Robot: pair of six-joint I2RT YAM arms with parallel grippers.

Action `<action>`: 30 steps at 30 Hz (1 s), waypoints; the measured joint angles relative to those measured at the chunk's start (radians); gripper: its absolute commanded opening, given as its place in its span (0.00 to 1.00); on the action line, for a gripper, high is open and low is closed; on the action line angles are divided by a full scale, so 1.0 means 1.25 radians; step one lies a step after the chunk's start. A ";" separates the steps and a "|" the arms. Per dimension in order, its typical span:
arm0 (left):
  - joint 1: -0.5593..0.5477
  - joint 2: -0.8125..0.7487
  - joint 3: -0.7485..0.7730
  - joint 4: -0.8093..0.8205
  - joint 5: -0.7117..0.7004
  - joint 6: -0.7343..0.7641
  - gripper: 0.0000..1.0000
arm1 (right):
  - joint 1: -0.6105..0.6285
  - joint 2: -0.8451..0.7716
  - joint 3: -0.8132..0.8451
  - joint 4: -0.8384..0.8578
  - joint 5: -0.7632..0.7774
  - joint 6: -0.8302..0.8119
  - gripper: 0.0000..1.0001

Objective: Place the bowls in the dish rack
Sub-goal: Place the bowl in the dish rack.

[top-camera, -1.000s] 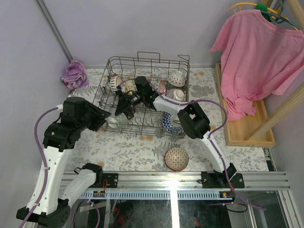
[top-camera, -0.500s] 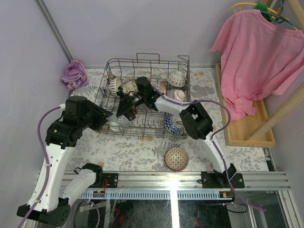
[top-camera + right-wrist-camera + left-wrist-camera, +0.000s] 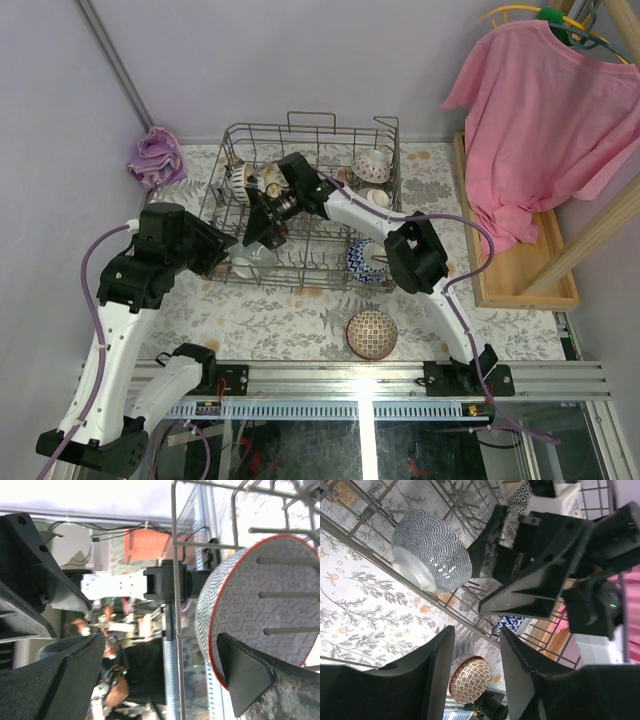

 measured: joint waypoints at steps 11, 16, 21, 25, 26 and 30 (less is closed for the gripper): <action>0.000 -0.016 -0.050 0.006 0.003 0.000 0.40 | -0.005 0.000 0.184 -0.480 0.253 -0.398 1.00; 0.000 -0.023 -0.054 0.008 0.004 0.000 0.40 | -0.002 -0.021 0.222 -0.568 0.378 -0.454 1.00; 0.000 -0.025 -0.054 0.008 0.005 0.000 0.40 | -0.006 -0.023 0.262 -0.622 0.476 -0.476 1.00; 0.000 -0.031 -0.054 0.008 0.005 0.000 0.40 | -0.007 -0.023 0.340 -0.651 0.515 -0.478 1.00; 0.000 -0.031 -0.054 0.008 0.005 0.000 0.40 | -0.007 -0.025 0.361 -0.652 0.522 -0.478 1.00; 0.000 -0.026 -0.044 0.007 0.005 0.000 0.41 | -0.009 -0.075 0.388 -0.662 0.566 -0.479 1.00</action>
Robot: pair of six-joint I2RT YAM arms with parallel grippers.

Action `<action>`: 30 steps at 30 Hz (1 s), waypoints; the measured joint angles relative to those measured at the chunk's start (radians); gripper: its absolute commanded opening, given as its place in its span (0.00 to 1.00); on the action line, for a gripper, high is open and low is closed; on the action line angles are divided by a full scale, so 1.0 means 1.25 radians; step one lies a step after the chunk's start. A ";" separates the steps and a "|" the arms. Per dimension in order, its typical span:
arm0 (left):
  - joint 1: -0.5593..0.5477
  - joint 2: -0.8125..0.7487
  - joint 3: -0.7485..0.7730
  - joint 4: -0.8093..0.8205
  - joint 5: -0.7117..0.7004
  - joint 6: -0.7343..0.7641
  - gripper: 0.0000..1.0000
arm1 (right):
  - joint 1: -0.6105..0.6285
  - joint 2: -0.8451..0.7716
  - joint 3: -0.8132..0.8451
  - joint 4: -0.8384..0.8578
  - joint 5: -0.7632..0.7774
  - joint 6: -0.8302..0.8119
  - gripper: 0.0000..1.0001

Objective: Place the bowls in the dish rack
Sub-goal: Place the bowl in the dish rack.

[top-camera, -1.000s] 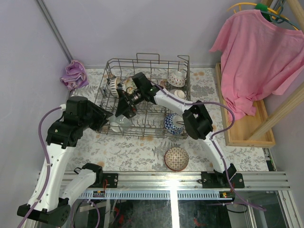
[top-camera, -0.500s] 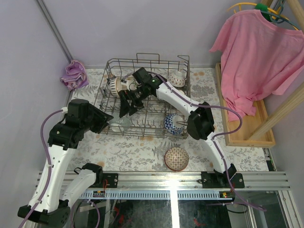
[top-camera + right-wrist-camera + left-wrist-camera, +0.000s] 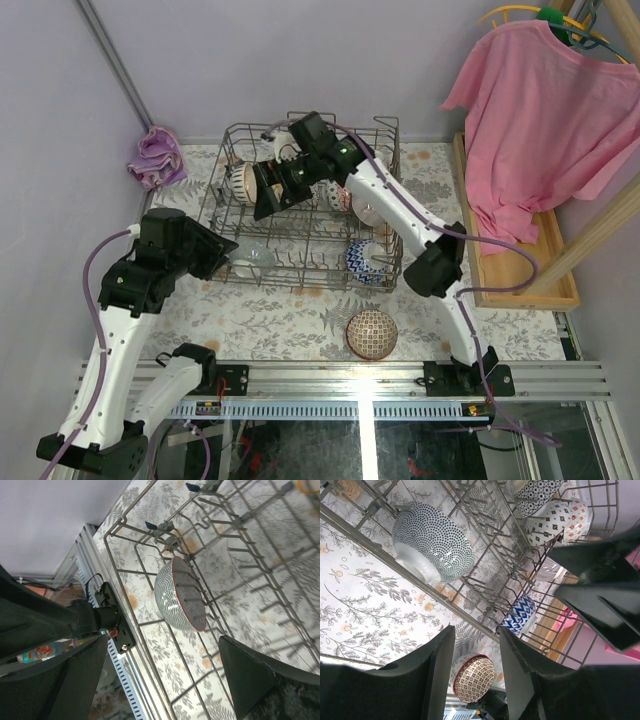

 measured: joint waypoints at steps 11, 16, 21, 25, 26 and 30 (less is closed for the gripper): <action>0.000 0.045 0.036 -0.002 0.001 0.003 0.59 | -0.016 -0.301 -0.155 -0.047 0.194 -0.020 0.99; 0.000 0.097 0.057 -0.005 0.009 0.009 0.80 | -0.070 -0.443 -0.223 -0.064 0.218 0.005 0.99; -0.012 0.162 0.083 -0.018 0.008 0.018 1.00 | -0.160 -0.615 -0.350 -0.074 0.251 0.053 1.00; -0.022 0.228 0.120 -0.024 0.001 0.031 1.00 | -0.181 -0.680 -0.378 -0.111 0.305 0.077 1.00; -0.027 0.251 0.136 -0.028 -0.006 0.037 1.00 | -0.182 -0.683 -0.378 -0.126 0.320 0.077 1.00; -0.046 0.339 0.208 -0.041 -0.030 0.063 1.00 | -0.185 -0.665 -0.382 -0.184 0.395 0.073 0.99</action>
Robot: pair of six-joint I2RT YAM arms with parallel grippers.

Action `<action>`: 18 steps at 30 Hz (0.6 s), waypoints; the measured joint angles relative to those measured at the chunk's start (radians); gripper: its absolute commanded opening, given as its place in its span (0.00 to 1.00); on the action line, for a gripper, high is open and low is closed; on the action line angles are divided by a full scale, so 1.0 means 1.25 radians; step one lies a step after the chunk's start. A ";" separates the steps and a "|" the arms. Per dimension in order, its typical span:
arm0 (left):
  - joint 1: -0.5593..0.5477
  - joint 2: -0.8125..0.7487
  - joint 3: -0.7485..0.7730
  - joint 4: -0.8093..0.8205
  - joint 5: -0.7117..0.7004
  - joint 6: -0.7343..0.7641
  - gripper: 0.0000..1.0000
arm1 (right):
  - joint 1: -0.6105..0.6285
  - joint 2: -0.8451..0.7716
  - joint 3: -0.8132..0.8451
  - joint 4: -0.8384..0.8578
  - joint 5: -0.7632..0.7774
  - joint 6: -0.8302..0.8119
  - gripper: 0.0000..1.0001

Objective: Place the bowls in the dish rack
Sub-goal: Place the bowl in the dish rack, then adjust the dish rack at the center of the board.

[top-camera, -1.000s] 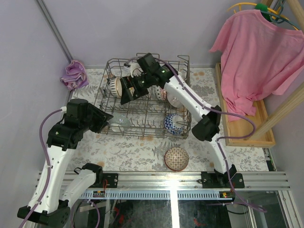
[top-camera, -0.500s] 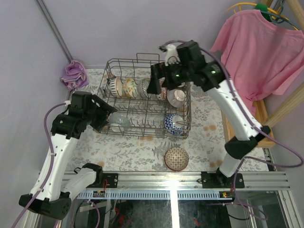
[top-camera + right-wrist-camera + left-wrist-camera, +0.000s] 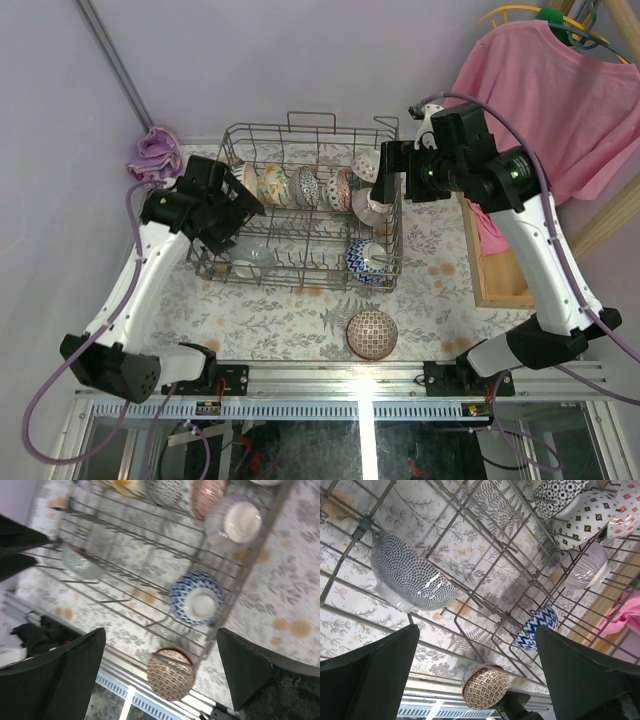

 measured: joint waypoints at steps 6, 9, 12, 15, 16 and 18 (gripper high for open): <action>-0.015 0.092 0.055 -0.003 -0.034 0.041 1.00 | -0.034 0.054 -0.024 -0.054 0.115 -0.006 0.87; -0.016 0.115 0.073 -0.004 -0.042 0.057 1.00 | -0.062 0.091 -0.023 -0.064 0.141 -0.009 0.82; -0.017 0.117 0.093 -0.013 -0.049 0.070 1.00 | -0.081 0.128 -0.023 -0.060 0.155 -0.009 0.79; -0.017 0.108 0.106 -0.019 -0.052 0.077 1.00 | -0.091 0.164 -0.019 -0.053 0.163 -0.009 0.75; -0.017 0.101 0.106 -0.023 -0.051 0.078 1.00 | -0.093 0.179 -0.011 -0.052 0.168 -0.009 0.74; -0.017 0.078 0.105 -0.038 -0.048 0.077 1.00 | -0.096 0.215 0.011 -0.044 0.182 -0.010 0.72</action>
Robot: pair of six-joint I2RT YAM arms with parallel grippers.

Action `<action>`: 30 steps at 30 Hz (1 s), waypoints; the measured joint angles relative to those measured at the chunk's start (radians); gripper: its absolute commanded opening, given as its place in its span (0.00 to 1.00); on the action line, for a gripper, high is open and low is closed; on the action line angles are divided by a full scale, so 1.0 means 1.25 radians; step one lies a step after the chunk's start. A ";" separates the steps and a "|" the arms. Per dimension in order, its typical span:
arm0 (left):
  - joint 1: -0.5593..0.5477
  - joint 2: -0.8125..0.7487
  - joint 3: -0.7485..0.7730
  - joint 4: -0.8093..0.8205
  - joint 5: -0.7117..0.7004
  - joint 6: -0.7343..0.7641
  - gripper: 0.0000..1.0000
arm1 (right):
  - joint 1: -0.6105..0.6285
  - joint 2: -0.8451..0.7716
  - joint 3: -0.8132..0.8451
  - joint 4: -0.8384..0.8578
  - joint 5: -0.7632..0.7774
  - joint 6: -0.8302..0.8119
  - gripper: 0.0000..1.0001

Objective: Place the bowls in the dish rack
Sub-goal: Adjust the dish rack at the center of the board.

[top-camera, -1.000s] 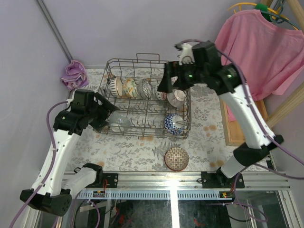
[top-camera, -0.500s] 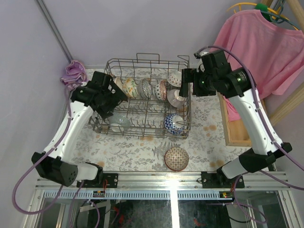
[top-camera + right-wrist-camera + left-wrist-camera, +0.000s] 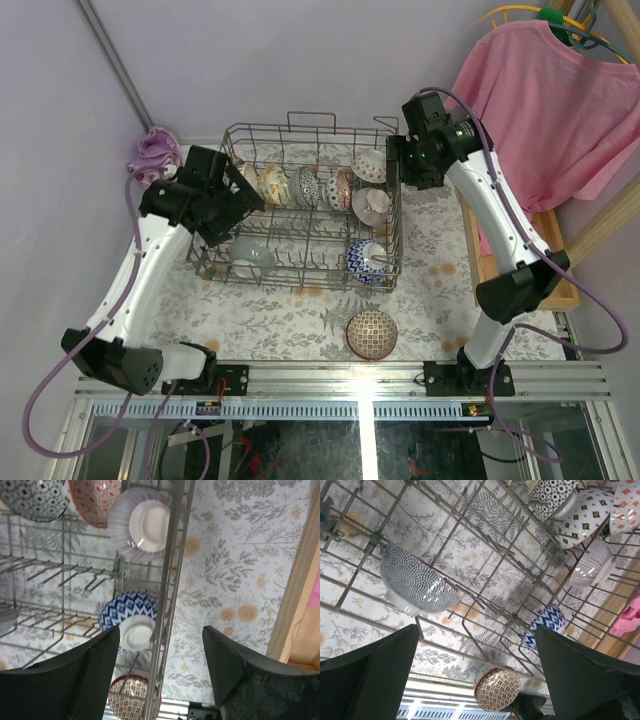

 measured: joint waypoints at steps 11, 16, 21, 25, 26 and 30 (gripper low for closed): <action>0.000 -0.237 -0.168 -0.076 0.071 -0.067 1.00 | -0.039 0.173 0.105 0.058 0.035 0.007 0.55; -0.001 -0.267 -0.232 -0.079 0.085 -0.096 1.00 | -0.059 0.214 0.148 0.077 0.036 0.017 0.48; -0.001 -0.222 -0.268 -0.052 0.087 -0.107 0.87 | -0.075 0.234 0.176 0.094 0.032 0.028 0.42; -0.001 -0.162 -0.273 -0.009 0.087 -0.111 0.78 | -0.078 0.235 0.176 0.101 0.016 0.034 0.36; -0.001 -0.144 -0.273 0.004 0.087 -0.110 0.76 | -0.078 0.235 0.176 0.104 0.013 0.034 0.35; -0.001 -0.079 -0.272 0.040 0.084 -0.103 0.65 | -0.079 0.235 0.175 0.112 0.008 0.034 0.29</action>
